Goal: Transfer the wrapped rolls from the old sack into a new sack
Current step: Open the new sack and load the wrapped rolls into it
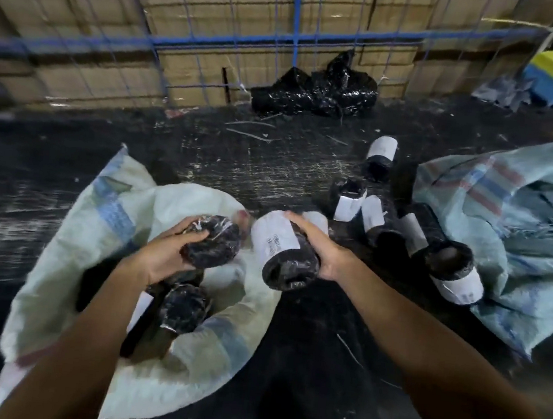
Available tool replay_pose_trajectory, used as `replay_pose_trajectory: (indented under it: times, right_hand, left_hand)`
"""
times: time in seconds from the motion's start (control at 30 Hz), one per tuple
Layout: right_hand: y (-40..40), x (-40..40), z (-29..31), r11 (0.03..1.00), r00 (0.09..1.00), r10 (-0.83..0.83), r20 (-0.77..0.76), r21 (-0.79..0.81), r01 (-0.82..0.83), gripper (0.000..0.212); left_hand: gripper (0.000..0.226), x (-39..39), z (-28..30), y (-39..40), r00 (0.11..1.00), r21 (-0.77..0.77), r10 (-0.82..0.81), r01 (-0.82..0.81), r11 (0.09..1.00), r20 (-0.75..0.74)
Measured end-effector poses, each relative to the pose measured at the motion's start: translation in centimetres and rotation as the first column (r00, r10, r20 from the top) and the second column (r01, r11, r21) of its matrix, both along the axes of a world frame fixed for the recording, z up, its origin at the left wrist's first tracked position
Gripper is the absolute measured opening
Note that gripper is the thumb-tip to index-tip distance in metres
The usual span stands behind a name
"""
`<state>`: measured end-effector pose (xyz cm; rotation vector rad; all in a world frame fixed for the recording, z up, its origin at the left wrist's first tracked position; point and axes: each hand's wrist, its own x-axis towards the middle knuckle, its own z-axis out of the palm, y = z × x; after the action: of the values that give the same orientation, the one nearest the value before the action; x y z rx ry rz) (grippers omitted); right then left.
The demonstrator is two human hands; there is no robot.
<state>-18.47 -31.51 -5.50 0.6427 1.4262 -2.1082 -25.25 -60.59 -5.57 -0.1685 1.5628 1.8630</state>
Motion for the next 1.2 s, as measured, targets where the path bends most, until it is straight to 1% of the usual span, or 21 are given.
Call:
replay_pose_trajectory:
  times: [0.1,0.17,0.23,0.27,0.33,0.4,0.43,0.47,0.5,0.57,0.6,0.63,0.67,0.77,0.9,0.93,1.0,1.07,1.1,1.17,1.2]
  right_hand:
    - [-7.8,-1.5,0.3,0.977,0.975,0.213,0.066,-0.030,-0.211,0.051]
    - [-12.3,-2.0,0.3,0.943,0.937,0.332,0.113,0.000,-0.334,0.052]
    - [-16.1,-2.5,0.2,0.914,0.905,0.399,0.147,0.016,-0.406,0.063]
    - [-18.1,-2.8,0.2,0.915,0.909,0.393,0.138,0.041,-0.401,0.066]
    - [-21.1,-3.7,-0.7,0.956,0.956,0.276,0.097,0.070,-0.283,0.066]
    - [-23.3,-4.5,-1.3,0.973,0.983,0.184,-0.006,0.144,-0.181,0.077]
    - [-24.3,-4.8,-1.3,0.946,0.970,0.232,-0.079,0.249,-0.206,0.086]
    - [-24.7,-5.0,-1.4,0.883,0.931,0.340,-0.135,0.387,-0.266,0.089]
    - [-24.8,-5.3,-1.7,0.775,0.874,0.465,-0.140,0.542,-0.326,0.086]
    - [-23.4,-5.7,-3.3,0.470,0.792,0.610,-0.026,0.816,-0.335,0.077]
    - [-22.3,-5.7,-3.9,0.311,0.788,0.615,0.039,0.906,-0.287,0.075]
    - [-21.0,-5.7,-4.1,0.202,0.801,0.596,0.063,0.953,-0.226,0.074]
    - [-19.8,-5.8,-4.2,0.176,0.829,0.557,0.042,0.970,-0.167,0.071]
    - [-16.6,-7.0,-3.9,0.278,0.878,0.475,-0.058,0.957,-0.087,0.063]
    - [-16.4,-8.5,-2.3,0.373,0.900,0.422,-0.110,0.926,-0.062,0.063]
    - [-16.5,-8.4,-1.7,0.413,0.897,0.420,-0.137,0.909,-0.054,0.055]
    - [-15.5,-7.5,-0.7,0.564,0.879,0.424,-0.220,0.823,-0.066,0.026]
    - [-14.1,-5.9,-0.1,0.639,0.832,0.460,-0.310,0.766,-0.068,0.021]
    - [-12.7,-4.8,0.1,0.646,0.802,0.482,-0.353,0.762,-0.053,0.024]
    - [-9.2,-2.9,0.0,0.659,0.775,0.472,-0.421,0.752,0.007,0.028]
    - [-7.0,-2.2,-0.2,0.639,0.778,0.465,-0.422,0.768,0.034,0.030]
  left_hand:
    - [0.048,0.6,-1.3,-8.6,0.995,-0.288,0.080,-0.092,0.953,-0.054]
    - [0.065,0.7,-2.4,-12.6,0.974,-0.478,0.172,-0.223,0.850,-0.147]
    - [0.076,0.5,-2.3,-14.7,0.931,-0.520,0.258,-0.358,0.776,-0.257]
    - [0.079,0.4,-1.8,-15.5,0.907,-0.507,0.295,-0.414,0.756,-0.300]
    - [0.083,0.0,0.1,-15.7,0.862,-0.490,0.319,-0.491,0.721,-0.394]
    - [0.081,-0.6,1.4,-15.6,0.820,-0.552,0.243,-0.538,0.637,-0.519]
    - [0.078,-1.0,2.1,-15.7,0.789,-0.569,0.205,-0.571,0.591,-0.579]
    - [0.077,-1.5,2.7,-15.5,0.749,-0.558,0.166,-0.605,0.568,-0.642]
    - [0.077,-1.8,3.2,-15.4,0.698,-0.534,0.121,-0.636,0.557,-0.705]
    - [0.077,-2.4,4.1,-15.2,0.591,-0.484,0.036,-0.693,0.534,-0.806]
    - [0.077,-2.6,4.3,-15.3,0.545,-0.458,0.005,-0.709,0.537,-0.838]
    - [0.077,-2.9,4.3,-15.4,0.523,-0.446,-0.020,-0.705,0.551,-0.852]
    - [0.078,-2.9,4.2,-15.5,0.515,-0.447,-0.041,-0.699,0.559,-0.856]
    - [0.077,-2.8,3.8,-14.9,0.552,-0.492,-0.065,-0.674,0.551,-0.831]
    - [0.079,-2.5,2.6,-12.6,0.516,-0.459,-0.068,-0.687,0.563,-0.854]
    - [0.081,-2.3,2.3,-11.8,0.516,-0.469,-0.077,-0.693,0.547,-0.853]
    - [0.083,-1.8,1.4,-8.6,0.569,-0.520,-0.065,-0.692,0.500,-0.820]
    - [0.077,-0.2,1.4,-4.9,0.588,-0.478,0.065,-0.713,0.513,-0.806]
    - [0.069,0.4,1.1,-2.8,0.555,-0.433,0.102,-0.739,0.517,-0.826]
    - [0.049,1.8,0.7,0.6,0.446,-0.350,0.062,-0.774,0.527,-0.893]
    - [0.040,2.2,0.4,2.1,0.418,-0.328,0.033,-0.757,0.565,-0.908]
